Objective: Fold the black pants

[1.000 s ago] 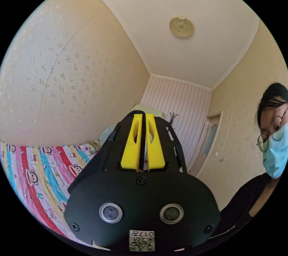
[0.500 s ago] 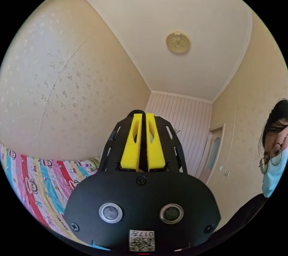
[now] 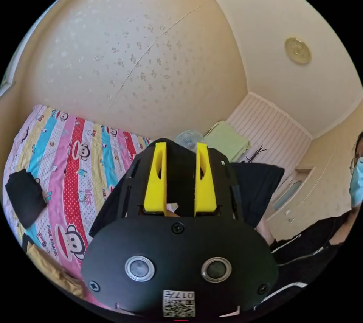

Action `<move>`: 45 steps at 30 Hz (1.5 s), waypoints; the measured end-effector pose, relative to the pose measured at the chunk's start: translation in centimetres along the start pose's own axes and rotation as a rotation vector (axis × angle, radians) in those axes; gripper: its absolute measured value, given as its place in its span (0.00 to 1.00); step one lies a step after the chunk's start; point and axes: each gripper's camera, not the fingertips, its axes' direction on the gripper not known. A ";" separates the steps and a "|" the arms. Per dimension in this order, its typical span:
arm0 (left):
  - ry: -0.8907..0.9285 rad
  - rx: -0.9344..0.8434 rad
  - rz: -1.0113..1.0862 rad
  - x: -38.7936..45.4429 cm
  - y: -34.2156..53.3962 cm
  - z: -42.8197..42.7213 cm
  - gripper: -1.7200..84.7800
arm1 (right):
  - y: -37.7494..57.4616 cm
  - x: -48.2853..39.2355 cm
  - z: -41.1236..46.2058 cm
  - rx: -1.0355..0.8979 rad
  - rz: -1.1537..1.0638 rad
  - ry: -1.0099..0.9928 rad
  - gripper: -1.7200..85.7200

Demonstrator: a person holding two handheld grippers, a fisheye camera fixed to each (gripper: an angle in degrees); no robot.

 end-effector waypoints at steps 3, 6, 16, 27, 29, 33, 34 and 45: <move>0.073 -0.011 0.107 0.3 4.6 -2.1 0.16 | -1.3 0.2 3.6 -0.066 -0.034 0.033 0.03; -0.017 0.054 0.222 2.6 8.6 -5.1 0.16 | -2.1 0.5 6.7 -0.057 -0.055 0.105 0.04; -0.046 0.229 0.498 10.5 15.7 -11.7 0.18 | -2.3 1.5 16.0 -0.050 -0.100 0.129 0.04; -0.317 0.227 1.043 27.7 13.6 1.3 0.24 | 1.8 1.1 26.6 -0.207 -0.153 0.292 0.02; -0.310 0.273 1.017 28.3 13.7 1.8 0.24 | 2.2 0.9 27.3 -0.238 -0.163 0.327 0.02; -0.479 0.381 0.993 28.6 14.5 2.5 0.21 | 2.3 1.1 27.4 -0.245 -0.148 0.343 0.02; -0.485 0.383 0.979 28.4 14.6 2.5 0.19 | 2.2 1.2 27.4 -0.250 -0.154 0.345 0.02; 0.135 0.479 0.497 17.9 5.0 -6.8 0.06 | -1.3 4.6 20.5 -0.273 0.043 0.413 0.02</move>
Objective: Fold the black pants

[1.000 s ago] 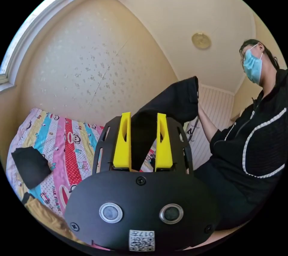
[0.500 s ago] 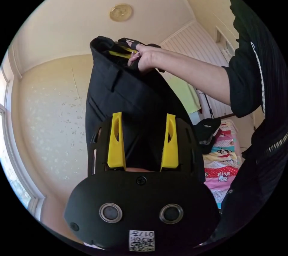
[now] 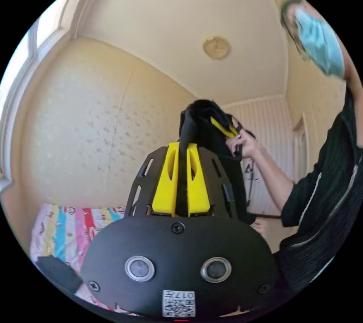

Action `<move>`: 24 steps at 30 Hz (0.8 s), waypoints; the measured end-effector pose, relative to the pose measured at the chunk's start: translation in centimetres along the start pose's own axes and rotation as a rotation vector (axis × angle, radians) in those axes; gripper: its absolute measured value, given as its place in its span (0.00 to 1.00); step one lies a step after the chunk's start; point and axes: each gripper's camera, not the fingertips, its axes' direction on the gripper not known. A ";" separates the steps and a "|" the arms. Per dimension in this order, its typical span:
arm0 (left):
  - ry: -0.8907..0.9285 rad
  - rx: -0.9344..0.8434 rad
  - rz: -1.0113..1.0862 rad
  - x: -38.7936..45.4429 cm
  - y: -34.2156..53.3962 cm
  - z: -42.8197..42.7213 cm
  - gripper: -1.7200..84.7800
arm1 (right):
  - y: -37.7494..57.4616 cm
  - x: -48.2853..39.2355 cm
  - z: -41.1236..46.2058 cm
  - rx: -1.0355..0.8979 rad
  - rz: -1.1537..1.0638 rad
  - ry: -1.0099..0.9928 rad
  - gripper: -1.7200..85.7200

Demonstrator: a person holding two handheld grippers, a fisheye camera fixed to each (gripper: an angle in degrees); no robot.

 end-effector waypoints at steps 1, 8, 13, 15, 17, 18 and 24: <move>0.107 0.057 -0.065 -2.4 -1.0 -0.3 0.05 | 0.0 0.6 -0.4 -0.008 0.015 -0.011 0.02; 0.317 0.178 -0.315 -10.1 -2.7 3.9 0.04 | 1.3 3.8 -4.6 -0.071 0.034 -0.198 0.02; 0.218 0.176 -0.100 -7.8 -4.8 7.8 0.04 | 3.4 5.8 -7.4 -0.083 0.057 -0.215 0.02; 0.208 0.190 -0.005 -6.4 -5.4 9.0 0.03 | 4.8 6.9 -9.1 -0.101 0.049 -0.283 0.03; 0.213 0.213 0.071 -5.0 -6.0 10.2 0.03 | 6.3 7.5 -10.6 -0.092 0.048 -0.300 0.03; 0.217 0.254 0.107 -4.3 -6.4 10.8 0.02 | 7.6 7.8 -11.5 -0.070 0.057 -0.293 0.03; 0.252 0.184 0.302 -1.2 -6.3 16.8 0.01 | 14.1 9.3 -13.9 -0.064 0.085 0.007 0.02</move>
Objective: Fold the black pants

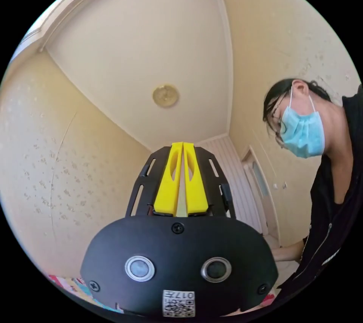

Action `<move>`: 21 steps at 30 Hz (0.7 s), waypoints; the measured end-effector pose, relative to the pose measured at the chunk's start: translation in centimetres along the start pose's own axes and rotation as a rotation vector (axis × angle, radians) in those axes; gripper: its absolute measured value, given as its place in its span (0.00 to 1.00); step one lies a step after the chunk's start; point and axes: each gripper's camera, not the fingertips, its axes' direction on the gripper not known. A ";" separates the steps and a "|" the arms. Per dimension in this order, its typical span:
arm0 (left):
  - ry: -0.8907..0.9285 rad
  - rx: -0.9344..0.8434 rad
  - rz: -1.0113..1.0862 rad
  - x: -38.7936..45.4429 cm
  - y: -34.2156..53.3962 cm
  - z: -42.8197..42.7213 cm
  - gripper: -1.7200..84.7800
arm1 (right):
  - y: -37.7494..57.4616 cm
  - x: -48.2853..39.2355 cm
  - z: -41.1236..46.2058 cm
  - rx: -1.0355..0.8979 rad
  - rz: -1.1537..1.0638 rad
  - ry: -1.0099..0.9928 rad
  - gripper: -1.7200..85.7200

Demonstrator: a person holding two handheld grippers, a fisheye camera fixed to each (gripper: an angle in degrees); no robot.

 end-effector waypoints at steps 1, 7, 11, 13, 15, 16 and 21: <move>-0.029 -0.071 0.012 0.1 1.9 0.6 0.02 | 0.6 0.4 0.0 0.018 0.013 0.002 0.01; -0.024 -0.177 -0.327 -4.5 14.6 -5.1 0.09 | 0.4 1.6 3.3 -0.169 -0.002 -0.071 0.01; -0.017 -0.303 -0.434 -5.8 18.9 -9.5 0.14 | -5.0 -1.2 5.0 -0.229 -0.142 -0.242 0.01; -0.054 -0.314 -0.471 -5.3 20.3 -12.2 0.14 | -8.0 -2.8 5.6 -0.231 -0.213 -0.360 0.01; -0.089 -0.295 -0.487 -4.7 21.0 -13.8 0.14 | -12.1 -5.2 6.5 -0.189 -0.290 -0.474 0.02; -0.099 -0.289 -0.493 -4.2 21.5 -14.6 0.14 | -13.0 -5.8 6.7 -0.178 -0.309 -0.498 0.02; -0.094 -0.430 -0.353 -0.9 22.4 -16.2 0.16 | -20.3 -11.7 9.8 -0.130 -0.431 -0.609 0.02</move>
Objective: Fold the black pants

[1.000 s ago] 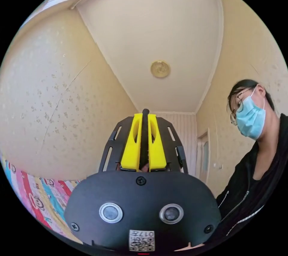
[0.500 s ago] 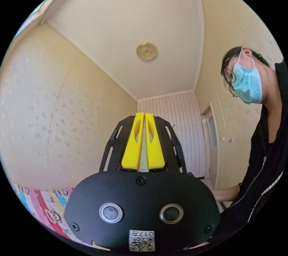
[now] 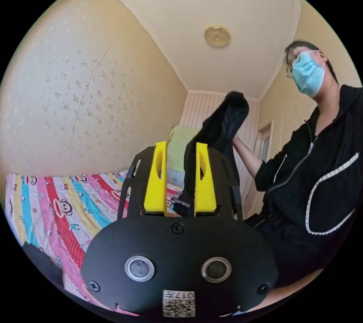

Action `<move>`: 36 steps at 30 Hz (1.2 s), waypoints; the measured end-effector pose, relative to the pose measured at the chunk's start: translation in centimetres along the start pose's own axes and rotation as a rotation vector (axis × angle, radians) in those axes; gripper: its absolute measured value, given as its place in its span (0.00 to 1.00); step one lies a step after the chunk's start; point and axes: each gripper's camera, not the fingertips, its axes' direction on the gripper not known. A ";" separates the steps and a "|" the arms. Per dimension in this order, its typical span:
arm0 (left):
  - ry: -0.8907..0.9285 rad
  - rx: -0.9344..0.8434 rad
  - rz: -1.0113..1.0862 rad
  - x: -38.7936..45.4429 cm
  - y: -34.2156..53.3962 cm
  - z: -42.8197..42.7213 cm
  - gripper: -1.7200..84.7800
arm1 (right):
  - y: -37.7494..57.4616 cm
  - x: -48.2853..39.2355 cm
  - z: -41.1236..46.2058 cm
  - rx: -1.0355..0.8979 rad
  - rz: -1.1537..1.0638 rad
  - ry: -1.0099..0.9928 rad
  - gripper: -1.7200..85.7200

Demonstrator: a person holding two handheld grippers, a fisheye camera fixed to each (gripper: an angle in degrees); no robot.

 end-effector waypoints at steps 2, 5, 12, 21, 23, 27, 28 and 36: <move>-0.061 -0.012 0.051 0.9 0.9 -1.2 0.18 | -2.2 0.1 1.3 -0.002 -0.031 -0.058 0.02; -0.102 -0.026 0.063 1.1 2.2 -2.8 0.20 | -5.2 0.2 3.5 0.017 -0.079 -0.142 0.02; 0.050 0.149 -0.021 1.7 2.9 -2.4 0.22 | -10.3 1.6 8.0 0.033 -0.117 -0.215 0.02; -0.196 0.366 0.213 15.2 -0.7 -1.9 0.28 | -8.5 5.1 6.2 0.226 0.066 -0.101 0.02; -0.319 0.439 0.261 17.2 -0.3 -3.8 0.28 | -8.1 5.0 4.7 0.270 0.092 -0.045 0.02; -0.454 0.367 0.450 20.3 -0.2 -5.2 0.28 | -7.3 5.1 3.1 0.280 0.127 -0.023 0.02; -0.479 0.343 0.519 21.0 0.0 -5.2 0.28 | -7.2 5.2 3.1 0.275 0.128 -0.031 0.02; -0.585 0.354 0.805 24.9 0.3 -6.7 0.29 | -7.3 5.8 4.6 0.190 0.174 0.002 0.03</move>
